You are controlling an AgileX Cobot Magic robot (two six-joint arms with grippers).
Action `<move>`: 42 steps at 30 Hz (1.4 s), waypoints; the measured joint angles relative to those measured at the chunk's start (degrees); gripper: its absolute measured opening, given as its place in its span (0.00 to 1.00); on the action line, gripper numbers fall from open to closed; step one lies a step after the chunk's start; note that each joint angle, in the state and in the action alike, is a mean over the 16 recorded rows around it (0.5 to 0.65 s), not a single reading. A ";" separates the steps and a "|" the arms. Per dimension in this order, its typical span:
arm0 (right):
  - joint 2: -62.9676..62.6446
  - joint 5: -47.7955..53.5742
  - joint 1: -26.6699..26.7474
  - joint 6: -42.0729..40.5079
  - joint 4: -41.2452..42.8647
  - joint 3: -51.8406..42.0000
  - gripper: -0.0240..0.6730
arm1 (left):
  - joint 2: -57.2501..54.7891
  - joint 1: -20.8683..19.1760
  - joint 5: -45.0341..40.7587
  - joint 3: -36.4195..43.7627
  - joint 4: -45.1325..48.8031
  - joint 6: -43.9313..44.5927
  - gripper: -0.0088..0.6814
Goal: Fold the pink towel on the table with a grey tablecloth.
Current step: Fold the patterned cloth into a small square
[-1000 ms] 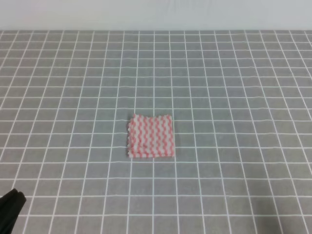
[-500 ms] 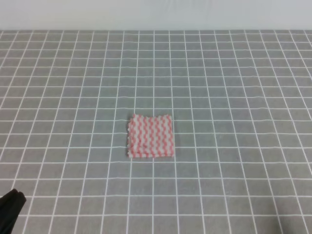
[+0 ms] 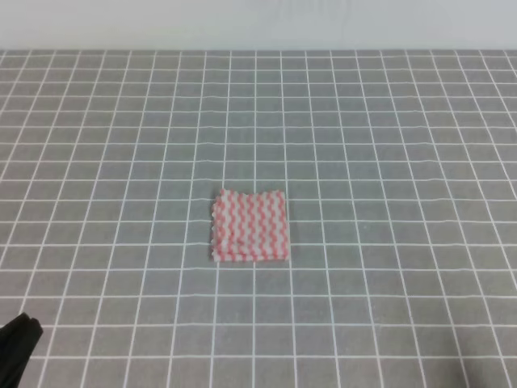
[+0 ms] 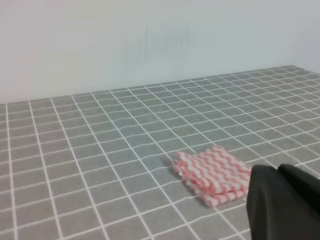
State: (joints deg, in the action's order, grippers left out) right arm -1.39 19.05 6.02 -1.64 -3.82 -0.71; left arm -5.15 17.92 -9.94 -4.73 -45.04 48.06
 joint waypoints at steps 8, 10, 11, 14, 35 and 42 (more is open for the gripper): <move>0.06 0.09 -0.01 0.02 -0.05 0.13 0.01 | 0.22 -5.29 1.31 1.39 16.37 -15.82 0.01; 0.18 0.13 -0.04 0.01 -0.07 0.19 0.01 | 0.68 -7.46 0.96 2.06 20.92 -20.70 0.01; 0.18 0.13 -0.04 0.01 -0.07 0.19 0.01 | 1.13 -8.57 0.60 2.46 23.08 -23.21 0.01; 0.06 0.05 -0.01 0.02 -0.06 0.06 0.01 | 2.31 -11.89 -0.94 3.38 29.23 -30.34 0.01; 0.31 0.10 -0.05 0.00 -0.09 0.32 0.01 | 6.45 -17.40 -10.59 5.42 35.52 -36.22 0.01; 0.11 -0.02 -0.01 0.02 -0.07 0.13 0.01 | 6.66 -17.40 -10.30 5.64 35.58 -36.18 0.01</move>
State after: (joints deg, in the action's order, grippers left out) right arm -1.28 19.02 6.01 -1.63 -3.90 -0.58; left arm 1.51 0.51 -20.24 0.91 -9.46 11.89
